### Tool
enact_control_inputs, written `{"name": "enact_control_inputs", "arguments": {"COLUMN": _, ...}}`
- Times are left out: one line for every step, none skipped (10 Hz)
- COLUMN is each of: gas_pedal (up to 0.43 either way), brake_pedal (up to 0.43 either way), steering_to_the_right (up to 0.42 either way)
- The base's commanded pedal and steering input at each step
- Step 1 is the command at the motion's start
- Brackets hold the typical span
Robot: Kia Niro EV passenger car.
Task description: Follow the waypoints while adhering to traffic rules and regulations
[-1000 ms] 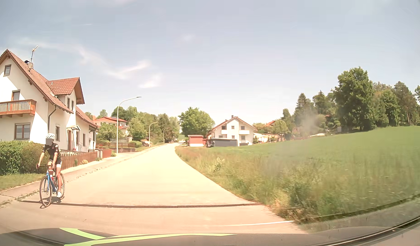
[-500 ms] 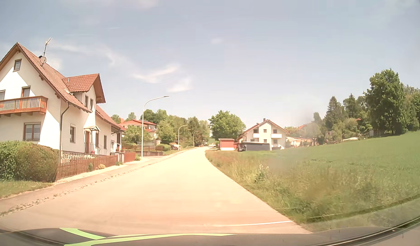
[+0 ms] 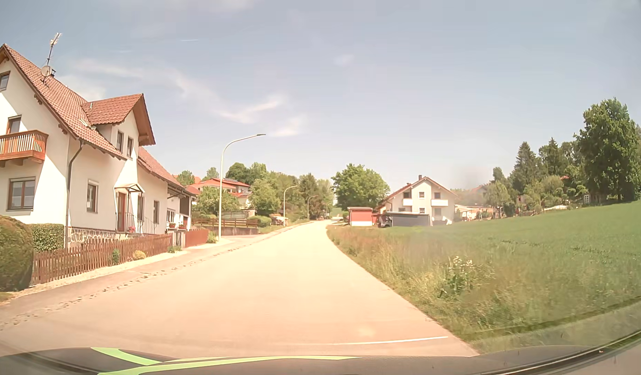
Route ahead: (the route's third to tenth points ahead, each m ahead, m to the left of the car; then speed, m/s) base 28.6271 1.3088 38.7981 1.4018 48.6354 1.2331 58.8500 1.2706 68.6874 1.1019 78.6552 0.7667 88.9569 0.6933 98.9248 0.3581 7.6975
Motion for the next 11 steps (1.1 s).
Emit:
{"name": "enact_control_inputs", "arguments": {"gas_pedal": 0.512, "brake_pedal": 0.0, "steering_to_the_right": -0.034}}
{"name": "enact_control_inputs", "arguments": {"gas_pedal": 0.512, "brake_pedal": 0.0, "steering_to_the_right": -0.033}}
{"name": "enact_control_inputs", "arguments": {"gas_pedal": 0.512, "brake_pedal": 0.0, "steering_to_the_right": -0.026}}
{"name": "enact_control_inputs", "arguments": {"gas_pedal": 0.512, "brake_pedal": 0.0, "steering_to_the_right": -0.02}}
{"name": "enact_control_inputs", "arguments": {"gas_pedal": 0.512, "brake_pedal": 0.0, "steering_to_the_right": -0.019}}
{"name": "enact_control_inputs", "arguments": {"gas_pedal": 0.512, "brake_pedal": 0.0, "steering_to_the_right": -0.019}}
{"name": "enact_control_inputs", "arguments": {"gas_pedal": 0.512, "brake_pedal": 0.0, "steering_to_the_right": -0.018}}
{"name": "enact_control_inputs", "arguments": {"gas_pedal": 0.512, "brake_pedal": 0.0, "steering_to_the_right": -0.016}}
{"name": "enact_control_inputs", "arguments": {"gas_pedal": 0.512, "brake_pedal": 0.0, "steering_to_the_right": -0.012}}
{"name": "enact_control_inputs", "arguments": {"gas_pedal": 0.512, "brake_pedal": 0.0, "steering_to_the_right": -0.01}}
{"name": "enact_control_inputs", "arguments": {"gas_pedal": 0.512, "brake_pedal": 0.0, "steering_to_the_right": -0.008}}
